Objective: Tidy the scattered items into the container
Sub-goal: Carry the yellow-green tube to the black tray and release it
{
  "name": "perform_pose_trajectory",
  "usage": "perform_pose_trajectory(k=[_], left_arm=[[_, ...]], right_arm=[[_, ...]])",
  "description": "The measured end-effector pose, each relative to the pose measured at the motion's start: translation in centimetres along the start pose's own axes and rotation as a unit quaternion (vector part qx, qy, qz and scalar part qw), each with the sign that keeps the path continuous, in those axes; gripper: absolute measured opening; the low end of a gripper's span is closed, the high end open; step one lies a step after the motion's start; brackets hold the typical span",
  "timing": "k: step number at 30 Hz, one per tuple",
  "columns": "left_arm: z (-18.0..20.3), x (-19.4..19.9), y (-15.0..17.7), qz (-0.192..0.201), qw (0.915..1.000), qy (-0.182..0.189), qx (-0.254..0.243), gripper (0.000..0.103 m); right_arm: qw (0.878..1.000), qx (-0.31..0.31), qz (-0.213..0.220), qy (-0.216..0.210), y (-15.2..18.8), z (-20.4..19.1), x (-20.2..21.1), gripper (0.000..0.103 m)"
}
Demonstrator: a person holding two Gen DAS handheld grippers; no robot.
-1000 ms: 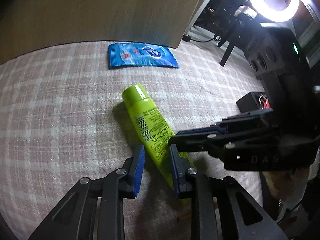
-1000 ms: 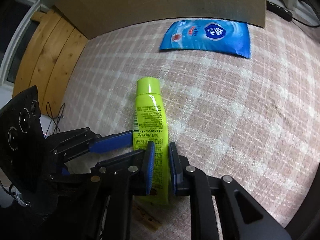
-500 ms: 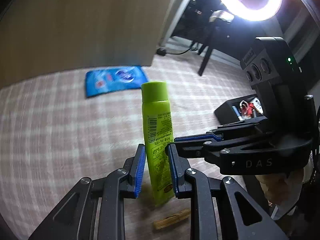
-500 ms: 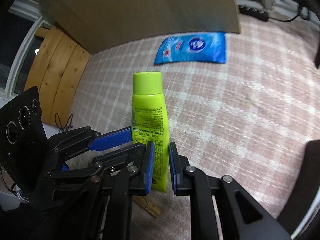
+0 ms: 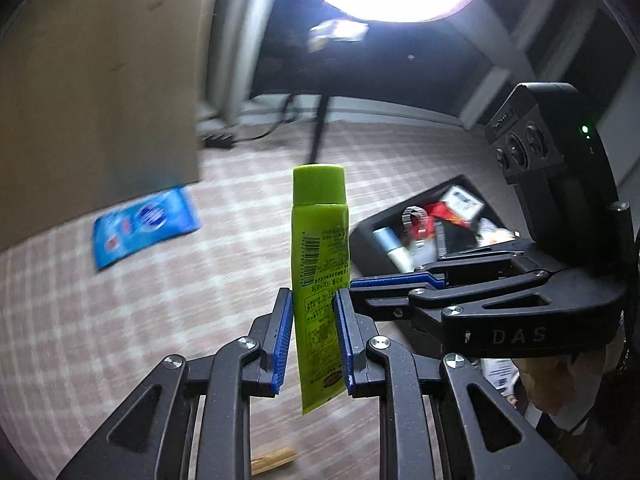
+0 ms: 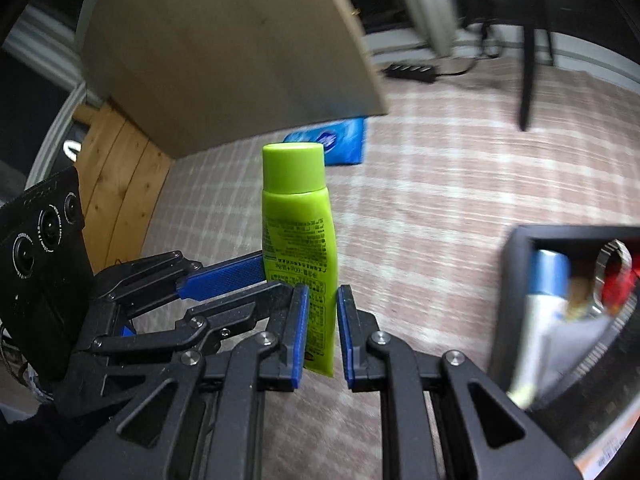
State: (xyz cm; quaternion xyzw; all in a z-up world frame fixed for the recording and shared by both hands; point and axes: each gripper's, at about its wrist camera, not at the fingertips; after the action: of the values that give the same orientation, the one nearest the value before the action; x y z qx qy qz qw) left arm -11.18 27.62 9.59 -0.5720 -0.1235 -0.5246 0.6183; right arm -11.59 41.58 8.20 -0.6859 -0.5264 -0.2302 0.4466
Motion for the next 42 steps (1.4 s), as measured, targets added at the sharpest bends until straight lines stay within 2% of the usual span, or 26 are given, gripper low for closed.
perform_pose_trajectory(k=[9, 13, 17, 23, 28, 33, 37, 39, 42], left_arm=[[9.3, -2.7, -3.9, -0.006, 0.9947, 0.068, -0.076, 0.019], [13.0, -4.8, -5.3, -0.031, 0.9895, 0.104, -0.095, 0.019], [15.3, -5.3, -5.8, -0.024, 0.9874, 0.097, -0.122, 0.019], [14.7, -4.6, -5.8, -0.020, 0.9880, 0.076, -0.133, 0.019], [13.3, -3.6, -5.4, -0.019, 0.9912, 0.050, -0.121, 0.019], [12.2, -1.5, -4.5, -0.011, 0.9923, 0.014, -0.123, 0.021], [10.9, 0.4, -3.7, 0.000, 0.9926, -0.018, -0.120, 0.025], [10.0, 1.5, -3.3, 0.002, 0.9938, -0.025, -0.108, 0.033], [8.6, 3.1, -2.5, 0.010, 0.9940, -0.047, -0.098, 0.038]], right_arm=[[0.994, -0.067, 0.066, 0.054, 2.4, 5.6, 9.3, 0.016], [0.987, -0.097, 0.088, 0.094, 3.5, 8.1, 13.3, 0.016], [0.973, -0.105, 0.115, 0.170, 4.5, 9.7, 16.6, 0.016], [0.970, -0.113, 0.110, 0.185, 5.6, 11.7, 17.6, 0.036], [0.965, -0.090, 0.111, 0.219, 6.3, 10.8, 17.0, 0.037], [0.963, -0.083, 0.128, 0.223, 6.4, 9.0, 16.9, 0.037], [0.965, -0.069, 0.141, 0.212, 6.3, 6.9, 16.9, 0.045], [0.964, -0.056, 0.149, 0.214, 6.3, 5.7, 16.6, 0.046], [0.966, -0.040, 0.151, 0.205, 6.4, 4.2, 15.9, 0.050]])
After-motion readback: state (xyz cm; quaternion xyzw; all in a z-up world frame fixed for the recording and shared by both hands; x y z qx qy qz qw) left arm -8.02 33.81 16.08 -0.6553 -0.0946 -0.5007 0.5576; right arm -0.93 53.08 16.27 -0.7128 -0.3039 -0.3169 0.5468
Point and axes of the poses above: each gripper's, at about its wrist camera, not at the fingertips, and x roughly against the way its jaws point, z to its right, y to its underside, and after that the axes turned 3 degrees about z, right-handed
